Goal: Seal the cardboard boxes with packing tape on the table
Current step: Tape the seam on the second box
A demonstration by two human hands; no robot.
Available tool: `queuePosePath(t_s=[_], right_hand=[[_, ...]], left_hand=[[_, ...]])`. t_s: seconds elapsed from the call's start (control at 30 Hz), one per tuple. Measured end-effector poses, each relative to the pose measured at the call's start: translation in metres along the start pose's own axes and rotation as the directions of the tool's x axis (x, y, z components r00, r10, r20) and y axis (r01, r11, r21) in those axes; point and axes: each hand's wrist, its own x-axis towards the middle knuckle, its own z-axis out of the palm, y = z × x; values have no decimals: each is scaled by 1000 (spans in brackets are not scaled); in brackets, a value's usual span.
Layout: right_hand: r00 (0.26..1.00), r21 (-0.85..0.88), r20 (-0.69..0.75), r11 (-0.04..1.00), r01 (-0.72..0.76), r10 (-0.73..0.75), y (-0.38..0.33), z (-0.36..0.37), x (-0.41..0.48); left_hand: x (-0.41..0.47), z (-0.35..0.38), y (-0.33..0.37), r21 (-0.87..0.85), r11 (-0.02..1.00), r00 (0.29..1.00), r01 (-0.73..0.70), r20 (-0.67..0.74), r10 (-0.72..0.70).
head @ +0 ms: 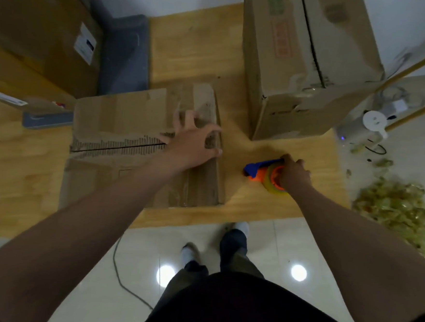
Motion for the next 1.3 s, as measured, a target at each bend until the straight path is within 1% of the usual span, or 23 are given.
queuePosePath(t_s=[0.07,0.17,0.2,0.27,0.33,0.4,0.43,0.5,0.57,0.6,0.63,0.67,0.7,0.73,0.77,0.83,0.9,0.97,1.1,1.2,1.3], right_hand=[[998,61,45,998,-36,33,-3,-9,-5],[995,155,99,987,-47,32,-10,-24,-17],[995,203,98,978,-45,25,-13,-28,-22],[997,361,82,932,-24,-6,-16,-32,-34],[999,542,17,840,21,-36,-20,-37,-53],[995,665,-91,741,97,-49,-30,-47,-76],[988,706,-146,695,138,-49,-37,-52,-87],[968,750,-247,625,214,-35,-54,-60,-109],[939,766,-342,570,296,-28,-73,-68,-129],[922,765,-386,550,336,-27,-84,-73,-138],[902,751,-430,542,378,-32,-96,-77,-148],[880,728,-473,546,415,-38,-108,-81,-154],[856,703,-514,548,453,-48,-121,-84,-160],[836,683,-545,547,484,-60,-133,-86,-165],[817,663,-572,546,512,-71,-146,-87,-169],[781,623,-615,542,564,-105,-170,-90,-177],[755,584,-635,539,607,-163,-193,-91,-184],[741,559,-635,534,635,-217,-214,-89,-188],[721,538,-637,511,670,-275,-248,-84,-197],[706,537,-643,484,692,-296,-263,-82,-202],[704,530,-637,484,697,-316,-271,-82,-201]], left_hand=[[-2,-4,3,16,1000,1000,17,-4,-17],[-6,-8,4,-1,1000,1000,-1,-30,1],[-8,-9,4,-20,1000,999,-17,-49,16],[-13,-9,2,-43,997,994,-58,-90,54],[-16,-8,0,-12,989,977,-149,-155,145],[-21,-12,-3,4,967,942,-254,-226,249],[-26,-17,-5,-13,960,929,-281,-255,268],[-36,-29,-10,-107,959,932,-261,-287,222],[-48,-48,-16,-259,942,945,-212,-298,131],[-53,-60,-19,-349,918,954,-190,-285,89],[-57,-72,-22,-469,868,968,-163,-248,48],[-62,-84,-24,-600,791,982,-119,-187,7],[-70,-98,-26,-719,693,994,-54,-103,-29],[-77,-110,-30,-802,597,998,14,-24,-57],[-85,-122,-36,-848,528,997,53,19,-71],[-97,-143,-50,-883,464,996,65,25,-91],[-108,-157,-63,-905,423,993,51,3,-115],[-117,-169,-72,-918,394,992,43,-7,-125],[-128,-184,-87,-937,349,989,25,-28,-145],[-129,-190,-102,-940,341,988,6,-47,-146],[-129,-193,-115,-934,356,989,-13,-65,-133]])
